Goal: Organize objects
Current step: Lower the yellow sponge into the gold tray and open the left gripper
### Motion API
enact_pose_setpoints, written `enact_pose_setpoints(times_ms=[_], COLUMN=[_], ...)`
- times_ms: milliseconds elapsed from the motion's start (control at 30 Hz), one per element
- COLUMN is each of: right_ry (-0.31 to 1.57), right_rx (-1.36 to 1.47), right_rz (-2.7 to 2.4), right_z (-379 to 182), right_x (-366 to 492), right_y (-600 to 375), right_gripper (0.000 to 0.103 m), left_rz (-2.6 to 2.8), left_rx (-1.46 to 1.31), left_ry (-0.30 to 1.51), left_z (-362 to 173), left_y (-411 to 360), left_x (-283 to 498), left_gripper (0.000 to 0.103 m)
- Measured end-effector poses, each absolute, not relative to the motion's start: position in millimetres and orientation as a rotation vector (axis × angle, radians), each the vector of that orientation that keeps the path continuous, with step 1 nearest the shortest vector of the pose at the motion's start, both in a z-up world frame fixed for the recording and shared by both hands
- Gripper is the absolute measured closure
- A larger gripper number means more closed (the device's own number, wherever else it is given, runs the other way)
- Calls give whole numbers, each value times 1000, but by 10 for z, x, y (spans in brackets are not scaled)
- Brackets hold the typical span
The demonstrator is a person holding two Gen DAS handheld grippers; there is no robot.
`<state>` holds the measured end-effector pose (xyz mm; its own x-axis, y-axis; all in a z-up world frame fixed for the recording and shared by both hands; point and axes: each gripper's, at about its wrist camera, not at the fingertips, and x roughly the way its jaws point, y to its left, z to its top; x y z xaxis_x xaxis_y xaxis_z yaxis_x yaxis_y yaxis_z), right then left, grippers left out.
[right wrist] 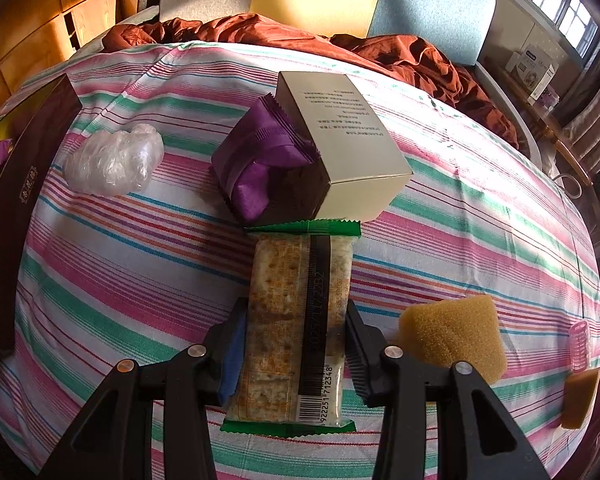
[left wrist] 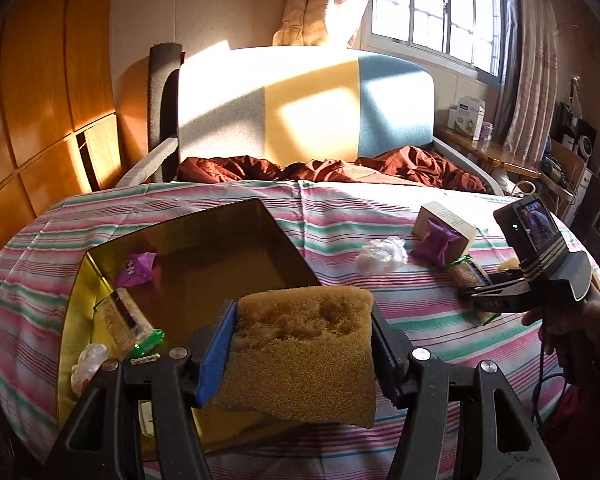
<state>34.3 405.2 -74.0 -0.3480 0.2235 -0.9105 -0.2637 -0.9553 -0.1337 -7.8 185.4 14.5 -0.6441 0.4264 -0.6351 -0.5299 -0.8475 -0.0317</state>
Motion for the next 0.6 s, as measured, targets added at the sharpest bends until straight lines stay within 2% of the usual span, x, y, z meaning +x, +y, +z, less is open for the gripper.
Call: enact_pose_setpoints(times_ms=[133,400,500,600], right_ry=[15,-20,-25,-35], right_rx=[-1579,-1581,-1582,-1581], right_rz=[2357,2353,2353,2352], right_z=[-746,-750,-750,-754], right_x=[334,311,310,304], right_y=[4031,4020,4019,4018], right_gripper=[59,59,59,59], left_rz=[2493,2529,2499,2471], left_rx=[-959,-1148,-1193,-1235], left_ry=[137,-233,-324,-324], left_z=[75,-3,-40,-86], left_y=[1471,550,468,577], left_x=[-287,-854,-1053,-1236], left_gripper=[41,41,40,40])
